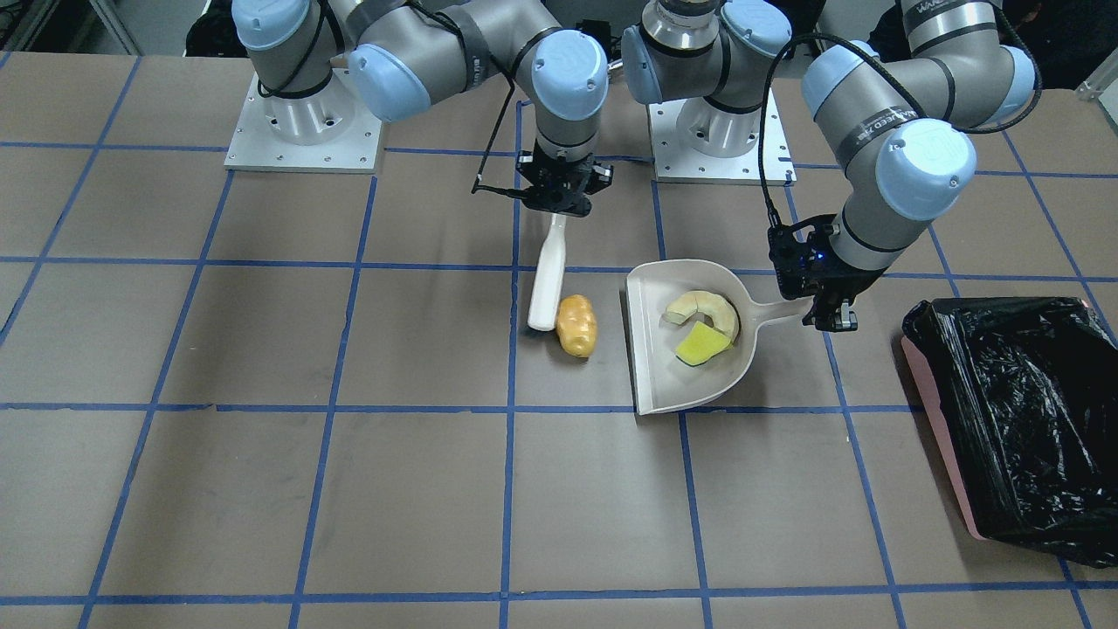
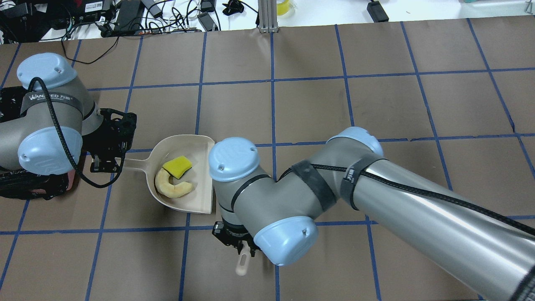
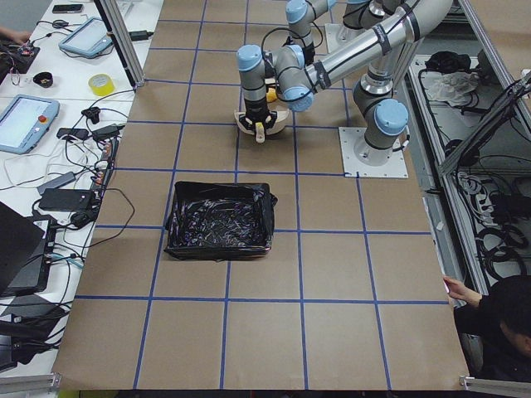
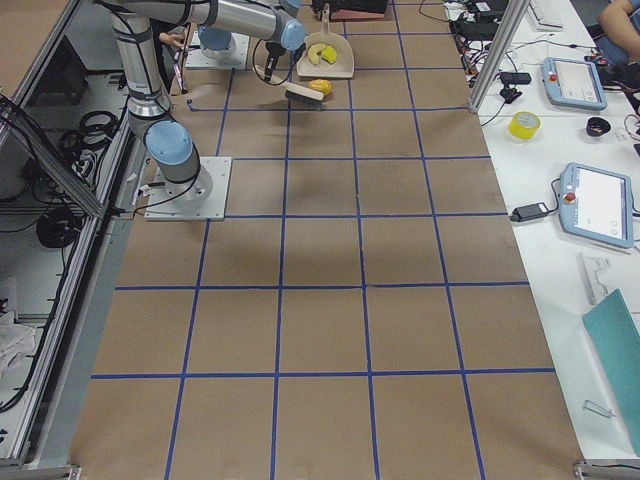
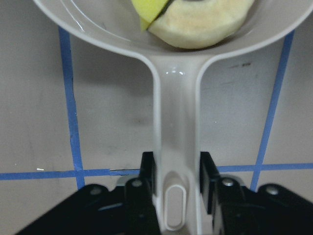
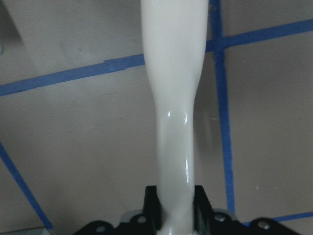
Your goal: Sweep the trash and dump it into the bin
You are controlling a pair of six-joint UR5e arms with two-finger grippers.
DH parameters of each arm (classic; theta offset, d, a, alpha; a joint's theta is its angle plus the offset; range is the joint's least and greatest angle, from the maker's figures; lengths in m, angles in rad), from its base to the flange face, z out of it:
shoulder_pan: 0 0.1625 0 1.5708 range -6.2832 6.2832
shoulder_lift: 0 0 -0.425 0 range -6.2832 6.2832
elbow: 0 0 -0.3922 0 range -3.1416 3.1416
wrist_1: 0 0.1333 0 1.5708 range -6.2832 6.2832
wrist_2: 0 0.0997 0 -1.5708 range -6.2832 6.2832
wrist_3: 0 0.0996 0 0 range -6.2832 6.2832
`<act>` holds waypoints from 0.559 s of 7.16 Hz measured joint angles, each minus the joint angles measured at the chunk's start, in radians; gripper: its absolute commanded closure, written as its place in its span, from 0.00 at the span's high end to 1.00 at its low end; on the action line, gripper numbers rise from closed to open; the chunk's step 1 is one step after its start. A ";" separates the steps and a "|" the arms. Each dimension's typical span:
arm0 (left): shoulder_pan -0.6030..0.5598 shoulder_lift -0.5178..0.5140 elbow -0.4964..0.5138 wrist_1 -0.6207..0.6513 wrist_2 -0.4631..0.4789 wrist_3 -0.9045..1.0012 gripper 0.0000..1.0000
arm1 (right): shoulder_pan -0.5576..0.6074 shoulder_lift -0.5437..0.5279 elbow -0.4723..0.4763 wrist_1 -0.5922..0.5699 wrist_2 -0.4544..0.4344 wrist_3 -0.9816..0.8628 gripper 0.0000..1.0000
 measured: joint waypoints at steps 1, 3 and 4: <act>-0.002 -0.002 0.000 -0.001 0.000 -0.008 0.04 | 0.036 0.074 -0.092 -0.014 0.008 -0.010 0.00; -0.004 -0.005 0.000 -0.001 0.000 -0.014 0.04 | 0.083 0.187 -0.238 -0.031 0.016 -0.015 0.00; -0.005 -0.006 0.001 -0.001 -0.001 -0.014 0.04 | 0.090 0.214 -0.269 -0.056 0.028 -0.016 0.00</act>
